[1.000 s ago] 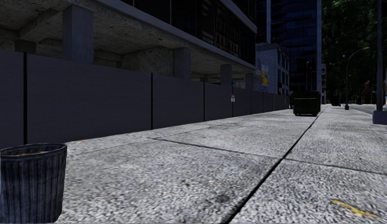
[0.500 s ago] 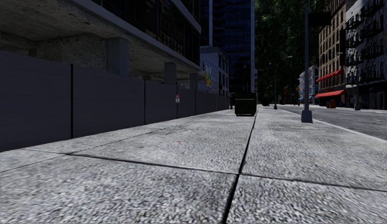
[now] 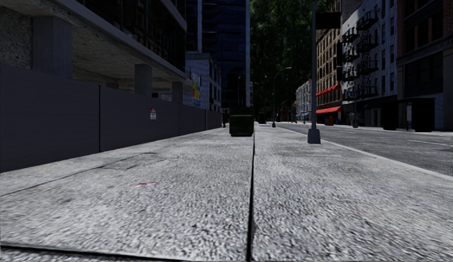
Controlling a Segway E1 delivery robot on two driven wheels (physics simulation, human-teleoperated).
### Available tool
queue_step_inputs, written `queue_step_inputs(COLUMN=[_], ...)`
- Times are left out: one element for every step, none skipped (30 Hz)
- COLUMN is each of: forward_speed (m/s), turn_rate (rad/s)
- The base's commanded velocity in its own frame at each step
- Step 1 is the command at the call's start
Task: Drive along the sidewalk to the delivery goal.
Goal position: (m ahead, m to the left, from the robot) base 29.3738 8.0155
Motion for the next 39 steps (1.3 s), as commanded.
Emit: queue_step_inputs(forward_speed=[2.0, 2.0, 2.0, 2.0, 2.0, 2.0, 2.0, 2.0, 2.0, 2.0, 2.0, 2.0, 2.0, 2.0, 2.0, 2.0, 2.0, 2.0, 2.0, 2.0, 2.0, 2.0, 2.0, 2.0, 2.0, 2.0, 2.0, 2.0, 2.0, 2.0, 2.0, 2.0, 2.0, 2.0, 2.0, 2.0, 2.0, 2.0, 2.0], turn_rate=[-0.39, -0.39, -0.17, 0.0, 0.0, 0.0, 0.0, 0.0, 0.0, 0.0, 0.0, 0.0, 0.0, 0.0, 0.0, 0.0, 0.0, 0.0, 0.0, 0.0, 0.0, 0.0, 0.0, 0.0, 0.0, 0.0, 0.0, 0.0, 0.0, 0.0, 0.0, 0.0, 0.0, 0.0, 0.0, 0.0, 0.0, 0.0, 0.0])
